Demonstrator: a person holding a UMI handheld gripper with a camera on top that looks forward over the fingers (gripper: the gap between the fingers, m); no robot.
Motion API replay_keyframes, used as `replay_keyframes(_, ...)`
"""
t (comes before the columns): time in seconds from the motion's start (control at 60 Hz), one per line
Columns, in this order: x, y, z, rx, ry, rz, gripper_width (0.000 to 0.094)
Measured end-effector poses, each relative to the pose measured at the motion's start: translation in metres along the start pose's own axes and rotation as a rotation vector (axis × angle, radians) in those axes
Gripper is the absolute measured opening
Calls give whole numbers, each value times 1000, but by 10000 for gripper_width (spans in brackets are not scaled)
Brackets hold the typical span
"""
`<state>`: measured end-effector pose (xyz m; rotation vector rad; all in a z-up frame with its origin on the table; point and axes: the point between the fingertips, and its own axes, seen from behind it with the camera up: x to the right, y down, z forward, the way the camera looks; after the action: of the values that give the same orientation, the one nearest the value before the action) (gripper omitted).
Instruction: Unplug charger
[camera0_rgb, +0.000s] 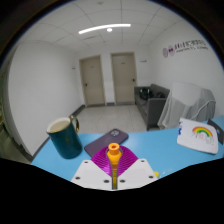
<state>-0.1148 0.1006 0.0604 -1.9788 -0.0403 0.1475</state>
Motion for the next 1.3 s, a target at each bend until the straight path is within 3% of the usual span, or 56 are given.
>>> replay_keyframes(0.083,23,-96,-31,204,64,-89,37)
replay_keyframes(0.133,46,-136,-49,255,126,-105,38)
replay_keyframes(0.183,66,-152,-52,246,134,-84,40)
replay_keyframes(0.267,109,-134,-54,162,201,-97,41)
replay_keyframes(0.433,154,14,-49,-208,232,-47,44)
replay_keyframes(0.617,163,69,-43,-331,217,-24,68)
replay_keyframes(0.817,161,79,-35,-360,160,25,252)
replay_keyframes(0.85,160,78,-37,-355,150,30,348)
replay_keyframes(0.917,159,72,-46,-319,135,18,677)
replay_keyframes(0.933,159,70,-49,-309,132,18,670)
replay_keyframes(0.967,158,66,-57,-293,126,24,746)
replay_keyframes(1.15,151,45,-135,-191,66,71,790)
replay_keyframes(1.3,165,38,-220,-115,79,85,808)
